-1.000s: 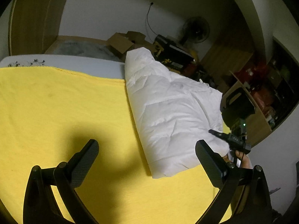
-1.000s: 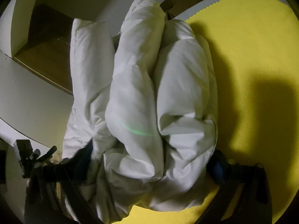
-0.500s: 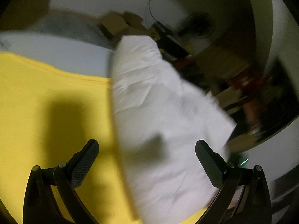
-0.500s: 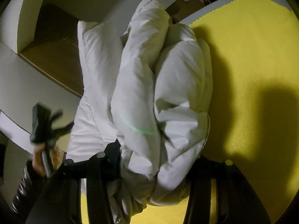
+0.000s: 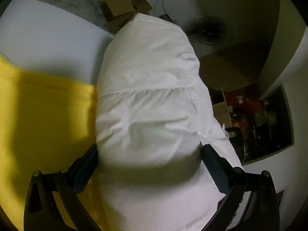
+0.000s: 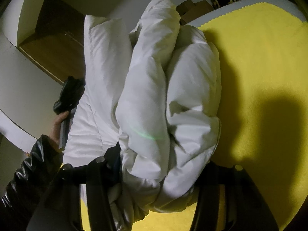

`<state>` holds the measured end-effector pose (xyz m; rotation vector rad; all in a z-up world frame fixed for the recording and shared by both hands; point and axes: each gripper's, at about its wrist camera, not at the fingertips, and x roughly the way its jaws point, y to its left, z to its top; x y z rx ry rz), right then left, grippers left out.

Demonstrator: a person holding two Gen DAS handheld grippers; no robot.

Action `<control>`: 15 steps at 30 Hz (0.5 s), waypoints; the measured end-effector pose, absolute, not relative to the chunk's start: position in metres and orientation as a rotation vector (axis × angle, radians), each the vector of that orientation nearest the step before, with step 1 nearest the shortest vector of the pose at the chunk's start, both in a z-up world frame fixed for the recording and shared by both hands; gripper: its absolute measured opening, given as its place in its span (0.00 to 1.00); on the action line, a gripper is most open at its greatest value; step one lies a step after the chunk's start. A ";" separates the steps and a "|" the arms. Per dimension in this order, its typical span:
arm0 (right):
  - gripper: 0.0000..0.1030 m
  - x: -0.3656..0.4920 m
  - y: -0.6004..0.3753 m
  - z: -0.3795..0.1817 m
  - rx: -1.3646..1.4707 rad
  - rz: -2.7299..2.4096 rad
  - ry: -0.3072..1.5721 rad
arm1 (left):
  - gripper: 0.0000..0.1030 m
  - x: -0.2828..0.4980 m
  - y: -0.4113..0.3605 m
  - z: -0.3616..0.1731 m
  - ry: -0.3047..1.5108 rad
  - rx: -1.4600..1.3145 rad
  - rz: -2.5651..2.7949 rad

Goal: Fold large clothes

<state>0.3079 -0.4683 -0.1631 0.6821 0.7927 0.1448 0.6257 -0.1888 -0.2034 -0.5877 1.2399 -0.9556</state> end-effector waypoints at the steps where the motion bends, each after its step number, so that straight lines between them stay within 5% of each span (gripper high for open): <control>1: 0.52 0.308 -0.466 -0.162 0.675 0.142 0.793 | 1.00 0.629 -0.193 -0.205 1.242 -0.579 -0.959; 15: 0.54 0.308 -0.460 -0.159 0.663 0.138 0.794 | 0.97 0.641 -0.207 -0.213 1.297 -0.563 -0.969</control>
